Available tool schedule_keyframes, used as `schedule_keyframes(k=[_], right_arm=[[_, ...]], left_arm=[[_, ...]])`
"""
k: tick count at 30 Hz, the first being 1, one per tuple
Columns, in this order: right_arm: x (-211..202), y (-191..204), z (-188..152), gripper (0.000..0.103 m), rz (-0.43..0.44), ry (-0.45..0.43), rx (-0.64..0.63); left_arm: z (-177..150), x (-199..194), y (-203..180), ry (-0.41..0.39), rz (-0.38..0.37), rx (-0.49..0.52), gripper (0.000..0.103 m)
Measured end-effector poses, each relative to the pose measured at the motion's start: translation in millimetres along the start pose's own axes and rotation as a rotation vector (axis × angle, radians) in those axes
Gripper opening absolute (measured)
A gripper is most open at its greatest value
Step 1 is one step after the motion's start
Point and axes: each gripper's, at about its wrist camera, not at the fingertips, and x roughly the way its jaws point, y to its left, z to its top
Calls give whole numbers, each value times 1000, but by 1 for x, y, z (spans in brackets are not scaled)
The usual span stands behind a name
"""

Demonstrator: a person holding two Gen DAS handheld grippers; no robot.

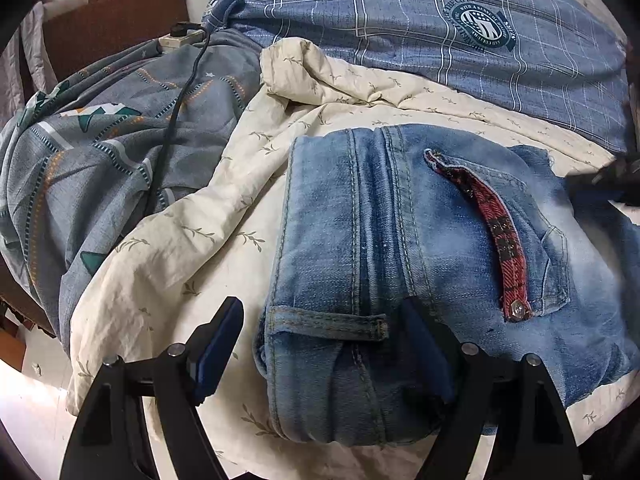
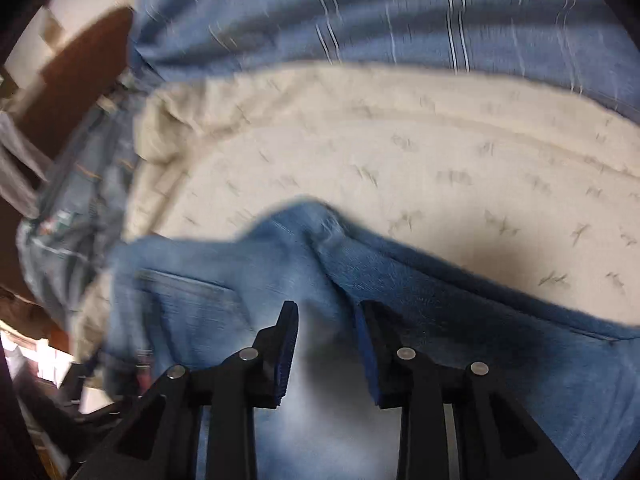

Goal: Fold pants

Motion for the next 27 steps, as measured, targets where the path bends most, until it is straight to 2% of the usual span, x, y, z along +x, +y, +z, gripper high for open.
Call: schedule_keyframes(k=[3,6,7,10,14,16,22,27], right_arm=[[-38,2,-10,34,-3,-61,-42],[-66,-15,-38,41,-2,-98,-21],[-70,-20,-45,50,1,-101,-14],[-92,-45,-79,51,-22,-133,6],[-121,-83,-106,52,-49,-202,71],[-134,-106,-120,52,-68,-235,107],[-132,-156,-145,53,-101,-230,200],[-131,-168,-156,53,-83,-280,244]], left_arm=[[-1,-2,-2,-8,7,-7,82],[0,-4,-2,-18,16,-5,82],[0,-4,-3,-20,17,-6,82],[0,-11,-2,-48,15,-13,82],[5,-24,-4,-94,12,-11,81],[9,-32,-6,-111,-27,-16,81],[22,-60,-24,-182,-57,11,81],[27,-78,-39,-225,-86,34,81]])
